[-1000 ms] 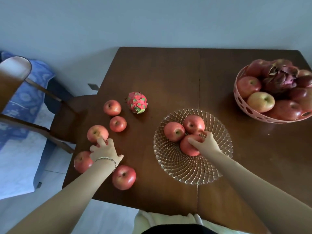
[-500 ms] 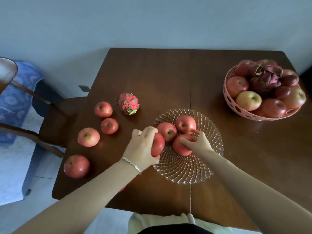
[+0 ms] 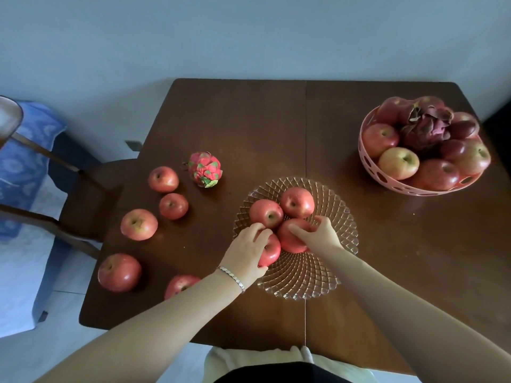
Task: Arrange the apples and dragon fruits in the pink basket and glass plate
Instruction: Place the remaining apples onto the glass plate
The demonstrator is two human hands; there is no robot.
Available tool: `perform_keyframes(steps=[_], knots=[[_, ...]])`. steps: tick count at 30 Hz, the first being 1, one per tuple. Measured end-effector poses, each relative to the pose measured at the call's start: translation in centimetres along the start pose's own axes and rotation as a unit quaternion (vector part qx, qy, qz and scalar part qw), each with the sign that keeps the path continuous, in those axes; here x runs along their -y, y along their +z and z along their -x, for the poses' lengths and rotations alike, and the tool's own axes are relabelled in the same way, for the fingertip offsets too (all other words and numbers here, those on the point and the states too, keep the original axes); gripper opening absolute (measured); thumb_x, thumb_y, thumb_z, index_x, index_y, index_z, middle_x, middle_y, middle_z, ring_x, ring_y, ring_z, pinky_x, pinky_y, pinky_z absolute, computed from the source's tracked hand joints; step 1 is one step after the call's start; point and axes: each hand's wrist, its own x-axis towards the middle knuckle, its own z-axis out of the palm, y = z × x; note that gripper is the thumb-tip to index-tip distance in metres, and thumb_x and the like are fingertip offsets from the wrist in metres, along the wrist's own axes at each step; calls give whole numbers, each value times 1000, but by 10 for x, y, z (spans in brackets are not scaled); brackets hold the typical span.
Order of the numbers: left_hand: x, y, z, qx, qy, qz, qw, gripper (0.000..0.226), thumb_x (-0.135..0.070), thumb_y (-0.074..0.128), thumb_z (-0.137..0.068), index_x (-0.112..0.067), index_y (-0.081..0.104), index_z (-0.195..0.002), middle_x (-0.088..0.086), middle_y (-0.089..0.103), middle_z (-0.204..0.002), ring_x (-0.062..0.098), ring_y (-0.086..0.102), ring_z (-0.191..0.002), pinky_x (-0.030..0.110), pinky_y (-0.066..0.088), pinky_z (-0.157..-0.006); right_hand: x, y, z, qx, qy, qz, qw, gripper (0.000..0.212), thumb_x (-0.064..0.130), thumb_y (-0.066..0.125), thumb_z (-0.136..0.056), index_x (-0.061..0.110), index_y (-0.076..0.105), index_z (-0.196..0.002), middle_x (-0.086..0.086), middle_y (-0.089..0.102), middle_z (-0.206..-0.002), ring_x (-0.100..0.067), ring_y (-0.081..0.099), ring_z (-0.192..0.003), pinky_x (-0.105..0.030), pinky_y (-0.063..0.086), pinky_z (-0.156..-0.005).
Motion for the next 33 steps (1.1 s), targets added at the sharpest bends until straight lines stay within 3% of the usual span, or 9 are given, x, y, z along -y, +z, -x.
perform_keyframes(steps=[7, 11, 16, 19, 22, 25, 28, 30, 33], knots=[[-8, -3, 4, 4, -95, 98, 991, 65, -31, 69, -78, -30, 36, -135, 3, 29, -138, 25, 42, -121, 33, 43, -100, -15, 7, 6, -1, 23, -50, 998, 74, 52, 60, -82, 12, 34, -139, -9, 50, -133, -27, 55, -116, -43, 45, -102], [-9, -10, 2, 32, -109, 75, 991, 76, -35, 70, -77, -30, 28, -139, 3, 31, -138, 26, 44, -119, 37, 46, -94, -12, 5, 9, -3, 23, -36, 999, 68, 48, 54, -87, 13, 32, -140, -10, 50, -135, -29, 55, -116, -41, 44, -101], [18, -31, 26, -24, -182, -70, 981, 97, -57, 65, -72, -19, 14, -145, 10, 28, -146, 28, 34, -131, 39, 36, -102, -2, -1, 25, -51, -48, 5, 998, 64, 40, 55, -88, 16, 30, -142, -15, 35, -144, -30, 33, -133, -44, 33, -107], [52, -36, 53, 105, -344, -90, 929, 101, -65, 61, -69, -19, 12, -144, 11, 23, -146, 33, 34, -130, 42, 37, -101, 5, -3, 41, -75, -140, 21, 987, 50, 27, 54, -89, 17, 38, -135, -9, 35, -141, -23, 23, -134, -35, 27, -104], [72, -23, 79, 212, -399, 16, 892, 92, -59, 65, -69, -23, 19, -141, 10, 32, -136, 31, 45, -121, 40, 43, -98, 13, 3, 55, -67, -225, 42, 971, 42, 16, 55, -87, 17, 45, -129, -8, 40, -133, -21, 28, -127, -28, 26, -99], [75, -15, 91, 136, -417, 139, 888, 76, -47, 73, -63, -25, 38, -127, 3, 48, -115, 24, 57, -98, 36, 50, -88, 19, 12, 68, -42, -275, 62, 958, 41, 12, 58, -85, 17, 50, -124, -1, 42, -128, -12, 31, -116, -22, 25, -96], [62, -33, 88, 36, -432, 285, 855, 59, -43, 75, -67, -20, 46, -114, 3, 55, -109, 21, 60, -81, 40, 59, -75, 24, 15, 81, 22, -333, 82, 939, 44, 11, 64, -81, 23, 52, -122, 7, 47, -120, -5, 36, -111, -12, 31, -94], [47, -52, 80, 0, -389, 358, 849, 56, -42, 73, -73, -20, 44, -115, -1, 52, -107, 13, 56, -73, 37, 60, -68, 27, 17, 91, 125, -356, 99, 921, 58, 17, 72, -77, 32, 45, -127, 10, 42, -120, -3, 41, -110, -5, 32, -91], [9, -77, 66, -11, -297, 373, 879, 53, -47, 73, -69, -27, 45, -109, -12, 55, -95, 11, 60, -81, 35, 58, -70, 29, 24, 101, 217, -371, 148, 891, 88, 29, 81, -68, 48, 24, -133, 9, 34, -131, -2, 37, -120, -13, 35, -100]])
